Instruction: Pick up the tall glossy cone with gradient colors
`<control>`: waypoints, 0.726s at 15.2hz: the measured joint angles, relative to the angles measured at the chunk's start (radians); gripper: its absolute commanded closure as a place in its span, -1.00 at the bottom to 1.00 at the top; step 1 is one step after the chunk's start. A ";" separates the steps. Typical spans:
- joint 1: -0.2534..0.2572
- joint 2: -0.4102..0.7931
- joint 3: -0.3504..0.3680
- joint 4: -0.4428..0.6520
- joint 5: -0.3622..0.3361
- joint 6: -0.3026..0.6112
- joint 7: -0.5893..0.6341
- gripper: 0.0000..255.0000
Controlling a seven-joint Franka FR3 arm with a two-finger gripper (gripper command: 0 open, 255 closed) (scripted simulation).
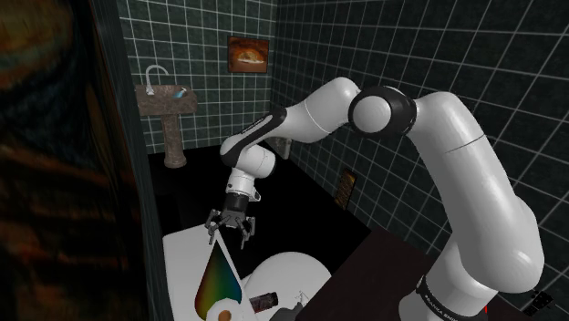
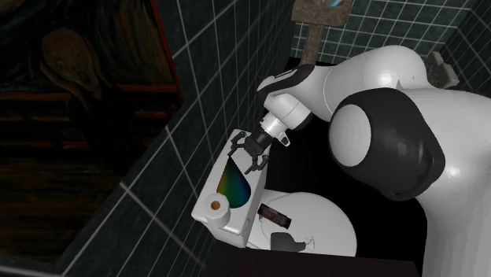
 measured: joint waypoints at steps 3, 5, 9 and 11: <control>0.006 0.103 0.015 0.082 0.035 -0.002 0.027 -1.00; 0.008 0.130 0.016 0.097 0.039 0.004 0.024 -1.00; 0.012 0.185 0.014 0.135 0.038 0.015 0.012 -1.00; 0.013 0.196 0.013 0.136 0.038 0.022 0.006 1.00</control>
